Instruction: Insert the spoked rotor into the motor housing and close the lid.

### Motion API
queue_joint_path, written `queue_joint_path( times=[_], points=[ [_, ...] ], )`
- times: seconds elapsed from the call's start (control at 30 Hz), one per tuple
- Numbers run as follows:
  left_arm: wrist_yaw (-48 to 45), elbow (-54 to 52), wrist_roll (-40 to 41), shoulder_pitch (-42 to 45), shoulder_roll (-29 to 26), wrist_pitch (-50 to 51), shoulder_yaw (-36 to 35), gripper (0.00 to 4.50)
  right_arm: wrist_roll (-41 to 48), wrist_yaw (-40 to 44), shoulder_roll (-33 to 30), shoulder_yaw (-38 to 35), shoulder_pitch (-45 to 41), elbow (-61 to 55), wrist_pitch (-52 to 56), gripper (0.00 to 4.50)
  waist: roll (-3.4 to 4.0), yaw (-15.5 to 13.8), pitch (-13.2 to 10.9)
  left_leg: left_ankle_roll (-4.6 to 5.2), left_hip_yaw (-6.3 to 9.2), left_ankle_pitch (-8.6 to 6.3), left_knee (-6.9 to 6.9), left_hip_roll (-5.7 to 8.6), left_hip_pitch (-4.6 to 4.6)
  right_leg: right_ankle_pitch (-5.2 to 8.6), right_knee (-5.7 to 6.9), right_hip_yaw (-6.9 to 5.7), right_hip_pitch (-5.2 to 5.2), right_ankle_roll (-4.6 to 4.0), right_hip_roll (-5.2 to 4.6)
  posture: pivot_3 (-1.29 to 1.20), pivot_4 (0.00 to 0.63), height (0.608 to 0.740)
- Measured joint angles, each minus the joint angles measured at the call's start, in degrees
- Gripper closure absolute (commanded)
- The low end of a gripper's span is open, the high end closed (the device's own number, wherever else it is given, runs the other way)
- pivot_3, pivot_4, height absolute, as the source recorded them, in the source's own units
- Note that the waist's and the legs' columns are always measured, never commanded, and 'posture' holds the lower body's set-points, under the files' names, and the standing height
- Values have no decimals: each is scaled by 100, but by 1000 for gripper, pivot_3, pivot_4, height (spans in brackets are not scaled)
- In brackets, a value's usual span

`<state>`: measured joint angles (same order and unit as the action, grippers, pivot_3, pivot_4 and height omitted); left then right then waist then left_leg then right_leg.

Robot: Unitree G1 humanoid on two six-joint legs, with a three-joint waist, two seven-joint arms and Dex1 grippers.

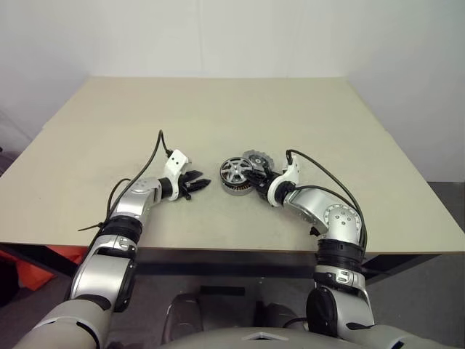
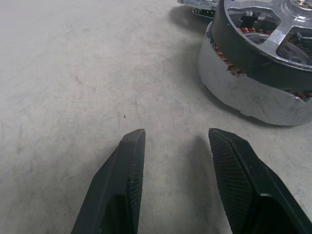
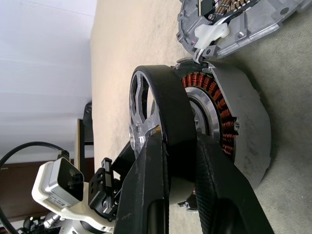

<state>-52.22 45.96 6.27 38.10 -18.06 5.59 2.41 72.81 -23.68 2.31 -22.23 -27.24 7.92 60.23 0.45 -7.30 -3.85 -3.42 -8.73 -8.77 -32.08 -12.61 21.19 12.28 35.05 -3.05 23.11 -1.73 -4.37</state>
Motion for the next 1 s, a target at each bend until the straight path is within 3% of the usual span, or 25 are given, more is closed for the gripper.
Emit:
queue_joint_path(
  times=[0.9, 0.93, 1.0],
  points=[
    [-236, 32, 9, 3, -6, -6, 14, 2302, -8, -181, 26, 43, 110, -190, -47, 4186, -1, 0, 0, 0, 0, 0, 0, 0, -1, -1, 1, 0, 0, -1, 0, 0, 0, 740],
    [-264, 32, 9, 3, -11, -6, 19, 2302, -6, -177, 26, 42, 110, -190, -46, 3450, -1, 0, 0, 0, 0, 0, 0, 0, -1, -1, 1, 0, 0, -2, 0, 0, 0, 740],
    [-345, 29, 9, 3, -38, -7, 32, 2302, 43, -147, 32, 44, 99, -204, -46, 2882, -1, 0, 0, 0, 0, 0, 0, 0, -2, -1, 2, 0, 0, -2, 0, 0, 0, 740]
  ],
)
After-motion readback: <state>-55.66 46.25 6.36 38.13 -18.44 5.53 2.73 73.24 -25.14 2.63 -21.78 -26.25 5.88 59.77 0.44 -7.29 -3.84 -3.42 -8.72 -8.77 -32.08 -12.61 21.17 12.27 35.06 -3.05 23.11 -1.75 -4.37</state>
